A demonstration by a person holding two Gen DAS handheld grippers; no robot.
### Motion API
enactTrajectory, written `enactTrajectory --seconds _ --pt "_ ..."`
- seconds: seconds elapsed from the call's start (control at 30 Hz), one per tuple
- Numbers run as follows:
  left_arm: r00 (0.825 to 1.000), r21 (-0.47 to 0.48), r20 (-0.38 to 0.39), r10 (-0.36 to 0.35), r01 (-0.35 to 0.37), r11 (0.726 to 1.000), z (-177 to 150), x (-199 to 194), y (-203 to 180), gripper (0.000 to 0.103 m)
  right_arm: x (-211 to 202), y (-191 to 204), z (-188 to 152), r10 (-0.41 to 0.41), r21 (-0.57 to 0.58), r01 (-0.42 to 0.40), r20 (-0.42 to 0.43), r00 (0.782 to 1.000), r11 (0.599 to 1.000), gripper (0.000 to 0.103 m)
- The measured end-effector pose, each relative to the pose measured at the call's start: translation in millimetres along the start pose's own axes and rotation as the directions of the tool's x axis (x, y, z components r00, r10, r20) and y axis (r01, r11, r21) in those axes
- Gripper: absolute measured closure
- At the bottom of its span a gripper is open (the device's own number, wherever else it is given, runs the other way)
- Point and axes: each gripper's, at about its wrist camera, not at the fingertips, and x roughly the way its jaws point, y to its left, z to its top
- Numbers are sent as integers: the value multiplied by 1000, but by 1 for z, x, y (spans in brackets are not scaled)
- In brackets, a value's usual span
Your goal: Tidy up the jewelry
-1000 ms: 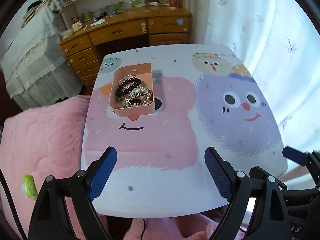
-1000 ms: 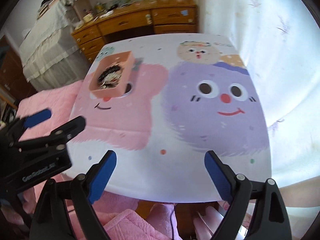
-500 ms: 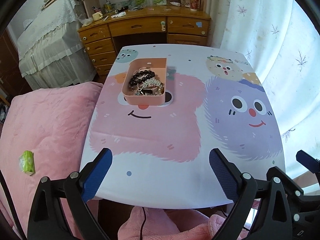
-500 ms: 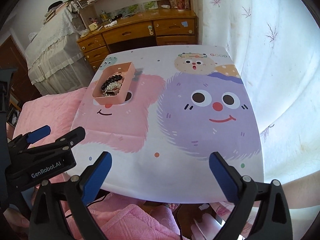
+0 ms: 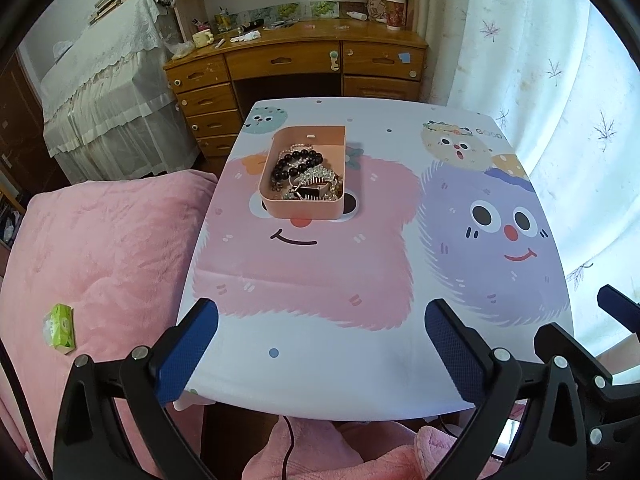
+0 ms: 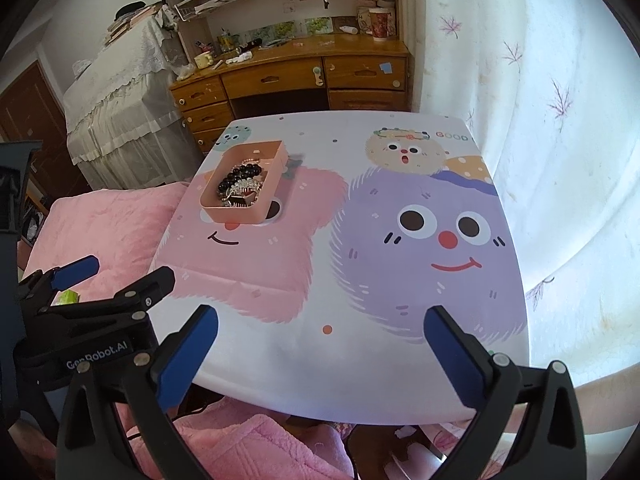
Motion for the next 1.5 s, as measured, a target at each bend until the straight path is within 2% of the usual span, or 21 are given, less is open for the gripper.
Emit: enactTrajectory --seconds 0.33,0.67,0.97,1.5 --pt "1000 20 -3 -17 17 1000 5 4 -3 1 0 5 1 -6 -18 6 2 1000 1000 0" --pt "1000 50 -8 -19 19 999 7 6 -10 1 6 -9 4 -17 46 18 -18 1000 999 0" --pt "1000 65 4 -22 21 998 8 3 -12 1 7 -12 4 -19 50 20 -22 1000 999 0" --pt "1000 63 6 -17 17 998 6 2 -13 1 7 -11 4 -22 50 23 -22 1000 998 0"
